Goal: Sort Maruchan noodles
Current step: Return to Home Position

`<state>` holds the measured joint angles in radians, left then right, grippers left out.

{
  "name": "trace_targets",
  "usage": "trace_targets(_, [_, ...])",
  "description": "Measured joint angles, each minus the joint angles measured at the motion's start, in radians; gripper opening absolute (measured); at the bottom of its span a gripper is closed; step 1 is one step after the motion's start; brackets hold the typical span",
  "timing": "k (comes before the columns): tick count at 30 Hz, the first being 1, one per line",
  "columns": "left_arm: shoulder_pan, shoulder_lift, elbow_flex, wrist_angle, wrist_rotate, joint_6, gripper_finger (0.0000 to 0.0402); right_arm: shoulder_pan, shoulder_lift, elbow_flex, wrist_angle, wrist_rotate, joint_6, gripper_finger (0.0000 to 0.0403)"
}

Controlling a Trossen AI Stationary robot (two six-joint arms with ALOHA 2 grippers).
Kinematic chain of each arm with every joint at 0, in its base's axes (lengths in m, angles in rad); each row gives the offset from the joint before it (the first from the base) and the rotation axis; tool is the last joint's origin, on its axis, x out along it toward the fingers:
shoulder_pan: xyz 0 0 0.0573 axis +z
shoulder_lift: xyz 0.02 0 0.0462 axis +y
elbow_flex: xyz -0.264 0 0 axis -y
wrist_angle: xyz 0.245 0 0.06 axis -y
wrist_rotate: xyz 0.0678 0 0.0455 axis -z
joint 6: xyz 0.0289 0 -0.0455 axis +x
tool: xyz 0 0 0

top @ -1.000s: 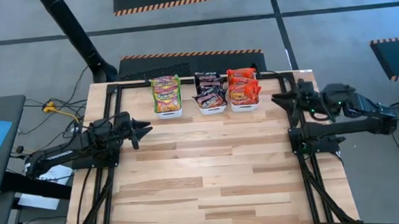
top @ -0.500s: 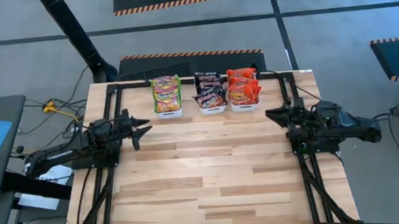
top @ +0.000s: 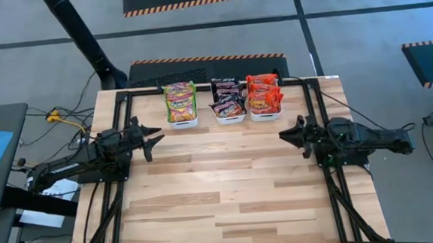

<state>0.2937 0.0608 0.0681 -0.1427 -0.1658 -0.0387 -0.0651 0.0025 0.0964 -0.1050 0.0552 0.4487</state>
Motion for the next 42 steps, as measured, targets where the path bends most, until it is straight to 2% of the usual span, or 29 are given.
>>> trace_targets(5, [0.0,0.0,0.0,0.0,0.0,0.054,0.0135,-0.001,0.0,-0.056,0.063,0.0,0.026,0.0102])
trace_targets(9, [0.0,0.0,0.0,0.0,0.0,0.039,0.0135,-0.001,0.013,-0.081,0.12,-0.008,0.022,0.0102])
trace_targets(18, [0.0,0.0,0.0,0.001,0.001,0.034,0.0135,0.0,0.091,-0.082,0.105,-0.038,-0.053,0.0102])
trace_targets(26, [0.0,0.0,0.0,0.001,0.001,0.034,0.0135,0.0,0.173,-0.083,0.102,-0.05,-0.057,0.0102])
trace_targets(42, [0.0,0.0,0.0,0.001,0.001,0.035,0.0135,0.0,0.188,-0.083,0.102,-0.053,-0.057,0.0102])
